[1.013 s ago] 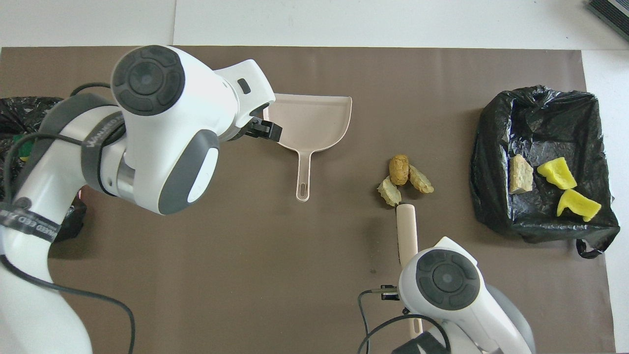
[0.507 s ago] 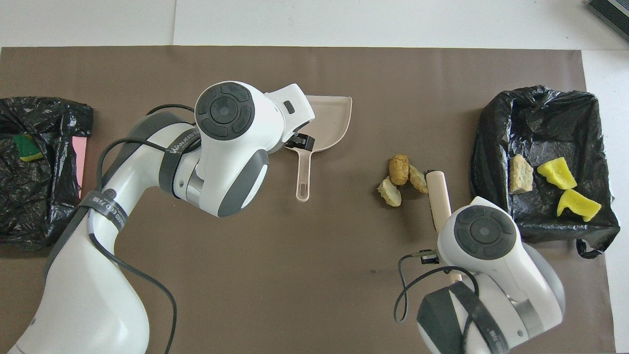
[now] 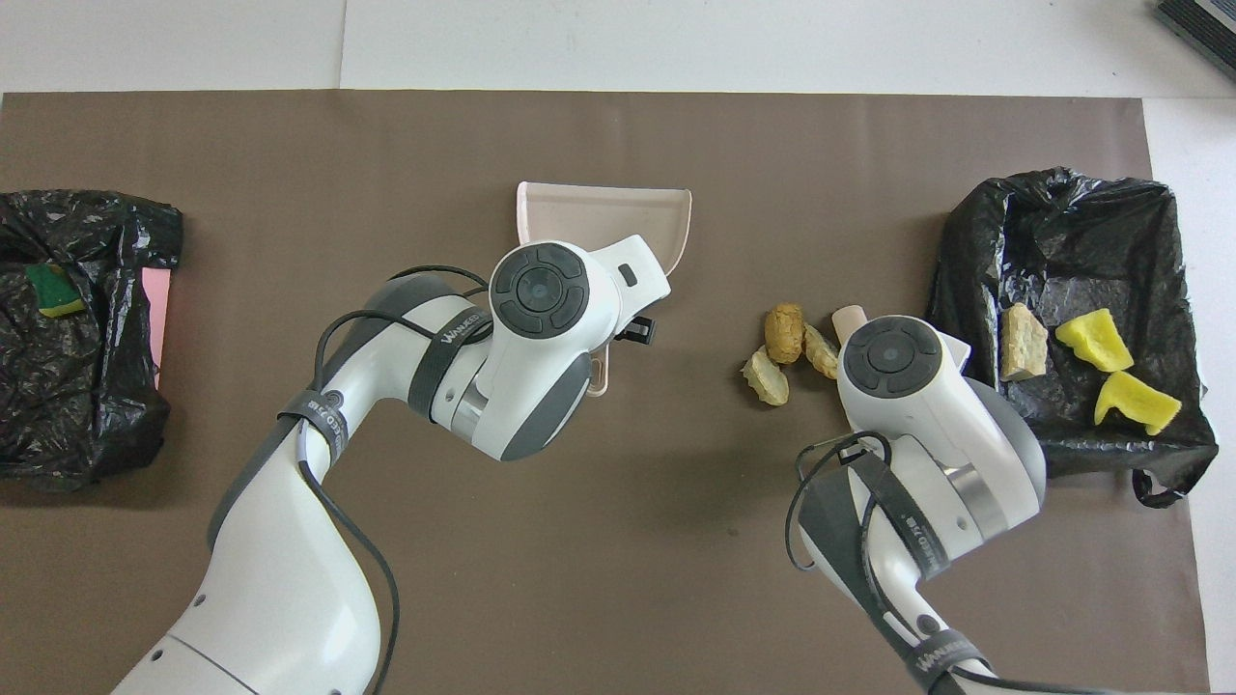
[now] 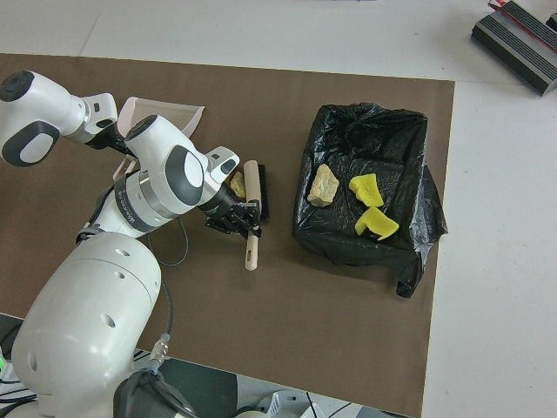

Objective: Sweep and dump trash in bin
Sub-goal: 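Set the dustpan by bread with the left gripper while the right gripper aims brush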

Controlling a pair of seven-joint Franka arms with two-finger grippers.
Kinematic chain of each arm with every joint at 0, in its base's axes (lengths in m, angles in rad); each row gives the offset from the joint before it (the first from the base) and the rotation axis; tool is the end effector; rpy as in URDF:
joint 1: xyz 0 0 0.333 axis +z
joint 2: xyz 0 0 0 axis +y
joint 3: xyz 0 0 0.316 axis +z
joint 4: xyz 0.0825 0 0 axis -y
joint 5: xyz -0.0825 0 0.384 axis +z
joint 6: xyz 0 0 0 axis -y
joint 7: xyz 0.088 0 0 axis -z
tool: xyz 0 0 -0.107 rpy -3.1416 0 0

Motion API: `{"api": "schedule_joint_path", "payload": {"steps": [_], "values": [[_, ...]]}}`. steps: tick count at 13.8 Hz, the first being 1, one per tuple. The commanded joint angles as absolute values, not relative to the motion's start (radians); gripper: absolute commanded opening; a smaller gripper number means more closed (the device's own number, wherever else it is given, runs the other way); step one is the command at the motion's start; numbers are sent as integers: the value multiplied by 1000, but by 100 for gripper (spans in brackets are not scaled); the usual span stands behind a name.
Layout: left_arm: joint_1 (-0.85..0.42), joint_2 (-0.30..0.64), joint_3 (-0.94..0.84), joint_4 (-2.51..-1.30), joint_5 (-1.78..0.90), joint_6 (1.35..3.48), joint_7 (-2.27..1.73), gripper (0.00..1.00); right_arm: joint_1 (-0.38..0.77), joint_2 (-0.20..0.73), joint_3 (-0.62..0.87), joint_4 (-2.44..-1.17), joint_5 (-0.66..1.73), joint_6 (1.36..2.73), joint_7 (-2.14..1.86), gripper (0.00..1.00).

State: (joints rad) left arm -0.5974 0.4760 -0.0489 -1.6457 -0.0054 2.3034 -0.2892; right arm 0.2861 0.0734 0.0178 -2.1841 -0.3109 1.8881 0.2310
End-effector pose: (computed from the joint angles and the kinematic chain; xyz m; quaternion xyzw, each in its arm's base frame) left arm 0.5568 -0.4148 0.3564 0.9809 -0.1716 0.0753 0.0527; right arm 0.4843 0.1281 0.3336 0.9679 0.1099 -0.1392 0.1782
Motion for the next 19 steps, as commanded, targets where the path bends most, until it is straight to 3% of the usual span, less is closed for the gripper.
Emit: {"api": "schedule_joint_path", "payload": {"steps": [1,3,4,6,9,12,19], "values": [[-609,468,-34,-1664,-2,2319,-304,68,310,74,21,-2163,-194,1884,195,0],[-609,466,-34,-1677,-3,2309,-305,59,314,74,21,-2161,-160,1879,201,0],[-604,466,-34,-1677,-3,2309,-305,48,318,71,21,-2148,-170,1864,209,0],[-604,466,-32,-1678,-3,2298,-305,40,299,61,15,-2049,-173,1765,199,0],[-595,453,-23,-1666,-2,2287,-289,6,270,31,9,-2014,-173,1695,219,0],[-568,393,-18,-1666,11,2209,-162,0,229,5,12,-2084,-166,1723,223,0],[-482,337,-18,-1666,11,2066,217,0,268,5,14,-2135,-67,1772,227,0]]}}
